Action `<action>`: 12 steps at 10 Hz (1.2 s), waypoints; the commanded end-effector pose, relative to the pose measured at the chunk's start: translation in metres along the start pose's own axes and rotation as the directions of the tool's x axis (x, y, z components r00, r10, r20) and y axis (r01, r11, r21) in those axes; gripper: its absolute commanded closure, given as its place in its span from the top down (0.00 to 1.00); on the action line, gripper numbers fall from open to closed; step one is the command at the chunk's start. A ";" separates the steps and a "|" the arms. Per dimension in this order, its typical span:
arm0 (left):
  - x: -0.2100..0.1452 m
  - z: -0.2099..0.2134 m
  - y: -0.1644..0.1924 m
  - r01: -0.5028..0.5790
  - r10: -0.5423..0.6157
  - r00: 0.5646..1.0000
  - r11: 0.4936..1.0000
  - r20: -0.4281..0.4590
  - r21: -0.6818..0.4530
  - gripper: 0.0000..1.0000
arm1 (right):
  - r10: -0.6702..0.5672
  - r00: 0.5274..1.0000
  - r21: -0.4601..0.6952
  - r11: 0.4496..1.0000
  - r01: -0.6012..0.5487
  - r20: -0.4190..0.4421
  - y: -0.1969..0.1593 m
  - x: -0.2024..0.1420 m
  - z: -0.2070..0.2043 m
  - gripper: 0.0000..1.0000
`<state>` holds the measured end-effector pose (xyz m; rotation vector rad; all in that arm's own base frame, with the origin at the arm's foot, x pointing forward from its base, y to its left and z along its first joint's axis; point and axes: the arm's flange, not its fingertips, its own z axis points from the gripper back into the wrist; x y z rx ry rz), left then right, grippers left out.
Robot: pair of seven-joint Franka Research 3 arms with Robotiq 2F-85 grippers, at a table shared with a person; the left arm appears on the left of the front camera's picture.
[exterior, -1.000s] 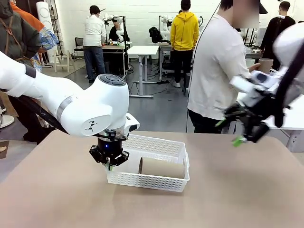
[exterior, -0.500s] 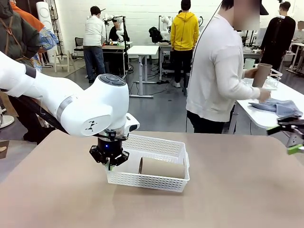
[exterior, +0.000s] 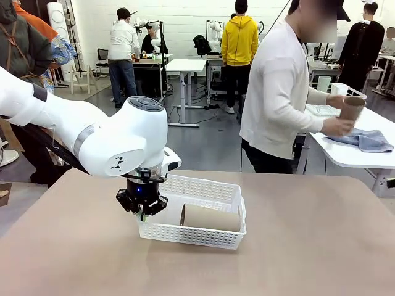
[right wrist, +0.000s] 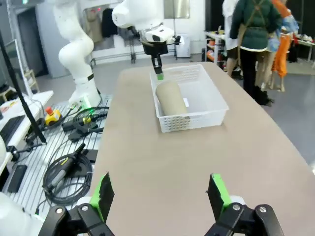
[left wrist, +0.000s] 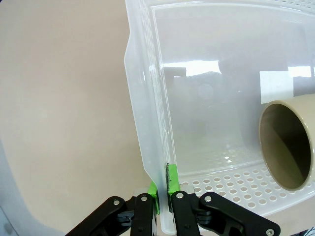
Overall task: Clean and organize the cups into the basket.
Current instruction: Pick up the Organizing basket and move it to the center of the table, then pick up the Reusable plastic cup from the right side of the table and place it inside the Organizing basket, then pick up the Reusable plastic cup from the right side of the table and stack it inside the Organizing basket in the center of the table.
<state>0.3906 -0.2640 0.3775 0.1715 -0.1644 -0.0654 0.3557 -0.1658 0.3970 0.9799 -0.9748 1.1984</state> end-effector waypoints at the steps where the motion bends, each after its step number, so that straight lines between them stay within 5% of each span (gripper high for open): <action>1: -0.003 -0.003 -0.002 0.006 -0.006 1.000 1.000 0.000 0.009 0.02 | -0.014 0.997 -0.061 0.998 0.019 0.082 0.016 -0.008 0.000 1.00; 3: -0.003 -0.003 -0.002 0.006 -0.006 1.000 1.000 0.000 0.009 0.02 | -0.023 0.999 -0.025 0.999 0.023 0.024 0.011 -0.009 0.006 1.00; 12: -0.003 -0.003 -0.002 0.006 -0.006 1.000 1.000 0.000 0.009 0.02 | -0.023 0.999 -0.025 0.999 0.023 0.024 0.011 -0.009 0.006 1.00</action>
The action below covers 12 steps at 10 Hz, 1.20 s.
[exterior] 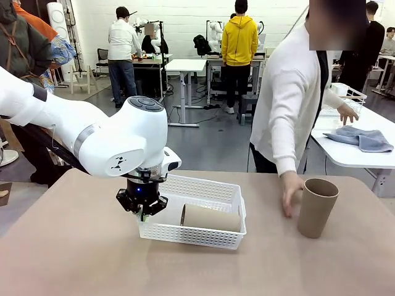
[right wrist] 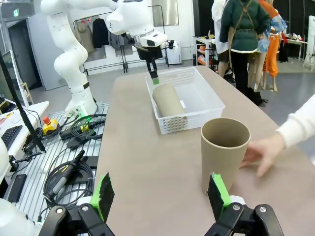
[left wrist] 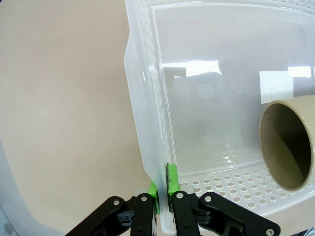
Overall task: Clean and organize the cups into the basket.
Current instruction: Pick up the Reusable plastic cup from the right side of the table and stack it inside the Organizing basket in the center of the table.
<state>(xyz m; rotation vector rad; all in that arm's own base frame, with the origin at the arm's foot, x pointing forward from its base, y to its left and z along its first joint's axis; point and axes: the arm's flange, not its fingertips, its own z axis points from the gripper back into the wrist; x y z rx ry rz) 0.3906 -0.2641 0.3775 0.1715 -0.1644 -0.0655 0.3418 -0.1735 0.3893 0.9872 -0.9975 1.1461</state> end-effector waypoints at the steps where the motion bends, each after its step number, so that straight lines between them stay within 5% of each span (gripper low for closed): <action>1: -0.003 -0.003 -0.002 0.006 -0.006 1.000 1.000 0.000 0.009 0.02 | 0.005 1.000 0.005 1.000 -0.005 -0.007 -0.002 0.002 0.000 1.00; 7: -0.003 -0.003 -0.002 0.006 -0.006 1.000 1.000 0.000 0.009 0.02 | 0.000 1.000 0.000 1.000 0.000 0.000 0.000 0.000 0.000 1.00; 12: -0.003 -0.003 -0.002 0.006 -0.006 1.000 1.000 0.000 0.009 0.02 | 0.040 0.999 0.016 0.999 -0.040 -0.031 -0.029 -0.062 -0.047 1.00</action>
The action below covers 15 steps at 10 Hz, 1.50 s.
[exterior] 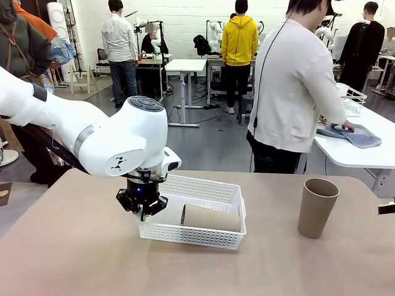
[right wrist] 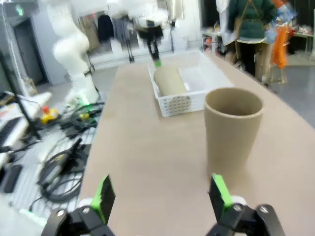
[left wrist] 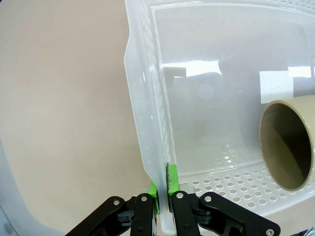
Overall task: Clean and organize the cups into the basket.
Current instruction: Pick up the Reusable plastic cup from the right side of the table and stack it inside the Organizing basket in the center of the table.
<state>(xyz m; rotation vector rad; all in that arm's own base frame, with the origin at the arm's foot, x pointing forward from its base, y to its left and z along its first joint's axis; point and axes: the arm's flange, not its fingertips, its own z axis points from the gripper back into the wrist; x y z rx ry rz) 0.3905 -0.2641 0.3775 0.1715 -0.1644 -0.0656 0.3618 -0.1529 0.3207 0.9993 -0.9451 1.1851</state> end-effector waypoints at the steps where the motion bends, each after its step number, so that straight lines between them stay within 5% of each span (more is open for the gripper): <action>1: -0.003 -0.003 -0.001 0.006 -0.006 1.000 1.000 0.000 0.009 0.02 | 0.038 0.999 -0.035 0.999 -0.038 -0.025 -0.010 -0.010 -0.015 1.00; 5: -0.003 -0.003 -0.001 0.006 -0.006 1.000 1.000 0.000 0.009 0.02 | 0.002 0.996 -0.053 0.999 -0.007 -0.088 -0.030 -0.031 -0.047 1.00; 15: -0.003 -0.003 -0.001 0.006 -0.006 1.000 1.000 0.000 0.009 0.02 | 0.067 0.994 -0.130 0.989 -0.078 -0.087 -0.083 -0.038 -0.099 1.00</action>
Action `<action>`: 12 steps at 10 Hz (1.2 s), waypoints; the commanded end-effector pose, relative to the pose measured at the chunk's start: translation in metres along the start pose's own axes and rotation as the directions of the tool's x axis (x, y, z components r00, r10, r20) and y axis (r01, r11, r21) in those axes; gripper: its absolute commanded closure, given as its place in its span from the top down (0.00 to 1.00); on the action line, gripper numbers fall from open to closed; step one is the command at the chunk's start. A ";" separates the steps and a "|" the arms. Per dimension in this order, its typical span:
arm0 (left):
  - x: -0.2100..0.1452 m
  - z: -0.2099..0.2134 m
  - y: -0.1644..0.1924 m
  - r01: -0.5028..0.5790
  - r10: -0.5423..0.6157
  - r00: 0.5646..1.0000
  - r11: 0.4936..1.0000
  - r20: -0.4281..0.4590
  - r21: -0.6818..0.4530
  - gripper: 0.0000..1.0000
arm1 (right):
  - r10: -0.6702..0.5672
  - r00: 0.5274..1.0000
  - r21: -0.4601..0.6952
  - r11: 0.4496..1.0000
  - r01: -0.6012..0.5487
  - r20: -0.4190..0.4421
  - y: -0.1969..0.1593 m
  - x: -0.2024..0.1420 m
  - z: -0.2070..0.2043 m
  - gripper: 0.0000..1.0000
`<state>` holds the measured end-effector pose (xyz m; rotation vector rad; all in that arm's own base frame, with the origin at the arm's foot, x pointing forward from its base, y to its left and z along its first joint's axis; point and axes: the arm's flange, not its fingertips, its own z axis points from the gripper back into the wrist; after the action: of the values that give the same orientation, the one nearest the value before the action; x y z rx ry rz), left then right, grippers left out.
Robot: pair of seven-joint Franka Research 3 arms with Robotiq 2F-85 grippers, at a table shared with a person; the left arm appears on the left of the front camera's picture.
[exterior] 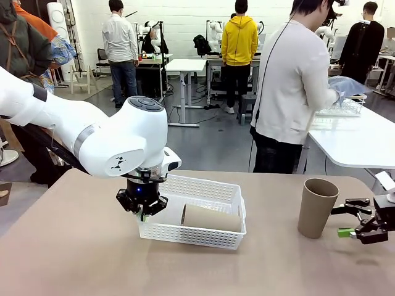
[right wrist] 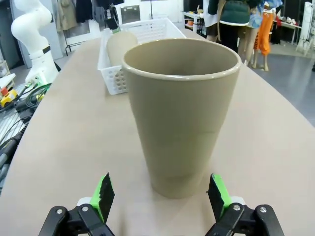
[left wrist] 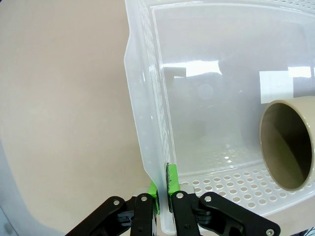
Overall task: Clean and organize the cups into the basket.
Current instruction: Pick up the Reusable plastic cup from the right side of the table and stack it inside the Organizing basket in the center of the table.
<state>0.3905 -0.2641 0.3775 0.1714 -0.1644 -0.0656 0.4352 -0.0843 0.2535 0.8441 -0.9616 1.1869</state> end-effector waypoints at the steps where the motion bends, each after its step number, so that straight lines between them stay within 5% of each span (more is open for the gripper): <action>1: -0.003 -0.003 -0.001 0.006 -0.006 1.000 1.000 0.000 0.009 0.02 | 0.029 1.000 -0.012 1.000 -0.029 0.006 -0.011 -0.001 -0.018 1.00; 12: -0.003 -0.003 -0.001 0.006 -0.006 1.000 1.000 0.000 0.009 0.02 | 0.043 0.998 0.043 0.998 -0.045 0.048 -0.021 0.019 -0.088 1.00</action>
<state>0.3905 -0.2641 0.3775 0.1714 -0.1643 -0.0656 0.4650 -0.0101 0.2459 0.9178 -0.9734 1.2426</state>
